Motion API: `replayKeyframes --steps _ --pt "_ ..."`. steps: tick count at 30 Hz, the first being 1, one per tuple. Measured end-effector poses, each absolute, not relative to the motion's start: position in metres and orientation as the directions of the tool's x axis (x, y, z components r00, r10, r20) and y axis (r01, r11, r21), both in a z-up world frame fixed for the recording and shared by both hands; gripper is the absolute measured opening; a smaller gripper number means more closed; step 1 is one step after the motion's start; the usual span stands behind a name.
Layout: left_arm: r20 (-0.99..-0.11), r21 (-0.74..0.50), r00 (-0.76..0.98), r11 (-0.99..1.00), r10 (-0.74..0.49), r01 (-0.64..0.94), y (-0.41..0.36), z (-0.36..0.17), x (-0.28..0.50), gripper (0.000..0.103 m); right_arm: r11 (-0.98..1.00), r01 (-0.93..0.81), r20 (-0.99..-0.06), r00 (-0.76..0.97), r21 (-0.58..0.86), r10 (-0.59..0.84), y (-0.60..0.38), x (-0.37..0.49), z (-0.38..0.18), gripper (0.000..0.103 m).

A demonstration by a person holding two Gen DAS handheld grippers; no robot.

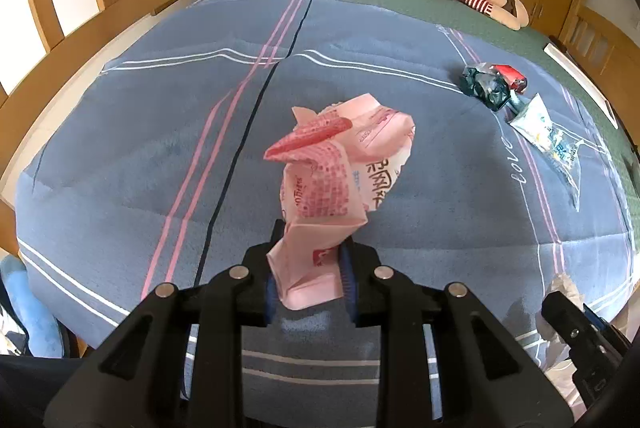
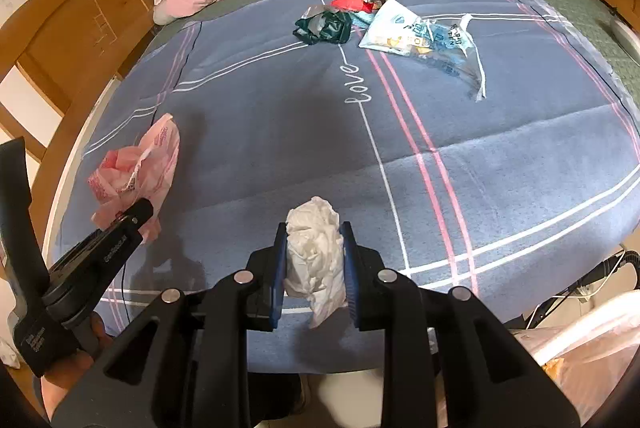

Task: Collect trash
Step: 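Carry the pink wrapper and tissue over the wastebasket and open both grippers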

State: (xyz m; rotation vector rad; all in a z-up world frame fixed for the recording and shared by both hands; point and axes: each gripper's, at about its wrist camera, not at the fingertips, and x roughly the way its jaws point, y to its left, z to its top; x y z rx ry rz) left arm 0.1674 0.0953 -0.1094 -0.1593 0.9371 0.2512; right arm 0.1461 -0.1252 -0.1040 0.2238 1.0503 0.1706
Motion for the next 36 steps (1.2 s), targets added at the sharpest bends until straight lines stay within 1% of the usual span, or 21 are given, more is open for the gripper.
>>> replayKeyframes --steps 7,13,16,18,20,22,27,29,31,32,33,34,35,36 --pt "-0.802 -0.021 0.577 0.960 0.151 -0.281 0.095 -0.106 0.165 0.026 0.963 -0.035 -0.842 0.477 0.268 0.252 -0.122 0.145 -0.108 0.026" --pt "-0.793 -0.044 0.594 0.959 0.137 -0.280 0.099 -0.103 0.161 0.026 0.958 -0.042 -0.812 0.521 0.284 0.263 -0.126 0.141 -0.092 0.026" --pt "-0.787 -0.107 0.613 0.965 0.064 -0.239 0.100 -0.102 0.157 0.026 0.961 -0.081 -0.805 0.532 0.263 0.265 -0.125 0.135 -0.080 0.026" --pt "-0.781 -0.194 0.623 0.964 -0.038 -0.184 0.100 -0.101 0.153 0.026 0.961 -0.107 -0.797 0.539 0.256 0.273 -0.128 0.129 -0.071 0.026" --pt "-0.767 -0.260 0.632 0.954 -0.111 -0.148 0.102 -0.100 0.149 0.026 0.959 -0.119 -0.787 0.551 0.256 0.279 -0.140 0.119 -0.059 0.026" --pt "-0.753 -0.298 0.638 0.948 -0.161 -0.113 0.101 -0.098 0.145 0.026 0.966 -0.118 -0.782 0.569 0.230 0.256 -0.156 0.106 -0.046 0.026" --pt "-0.716 -0.350 0.647 0.937 -0.262 -0.009 0.093 -0.091 0.131 0.026 0.985 -0.069 -0.816 0.552 0.159 0.170 -0.204 0.065 -0.039 0.026" --pt "-0.696 -0.370 0.648 0.928 -0.309 0.045 0.086 -0.087 0.123 0.026 0.989 -0.037 -0.837 0.528 0.146 0.143 -0.220 0.051 -0.046 0.026" --pt "-0.681 -0.364 0.651 0.926 -0.335 0.096 0.077 -0.082 0.113 0.026 0.990 -0.003 -0.875 0.469 0.139 0.124 -0.238 0.038 -0.061 0.026" --pt "-0.672 -0.362 0.651 0.924 -0.352 0.125 0.071 -0.080 0.106 0.026 0.991 0.008 -0.892 0.436 0.135 0.118 -0.243 0.034 -0.069 0.031" --pt "-0.664 -0.365 0.650 0.919 -0.368 0.148 0.067 -0.078 0.101 0.026 0.991 0.020 -0.911 0.398 0.129 0.111 -0.248 0.031 -0.077 0.044" --pt "-0.655 -0.378 0.641 0.908 -0.400 0.181 0.060 -0.078 0.094 0.026 0.991 0.038 -0.927 0.359 0.128 0.106 -0.254 0.028 -0.086 0.053" --pt "-0.651 -0.387 0.631 0.900 -0.422 0.202 0.054 -0.079 0.089 0.026 0.989 0.060 -0.932 0.346 0.134 0.105 -0.259 0.025 -0.091 0.065" --pt "-0.648 -0.395 0.619 0.890 -0.444 0.225 0.047 -0.080 0.084 0.026 0.983 0.096 -0.927 0.357 0.154 0.110 -0.267 0.023 -0.091 0.067"
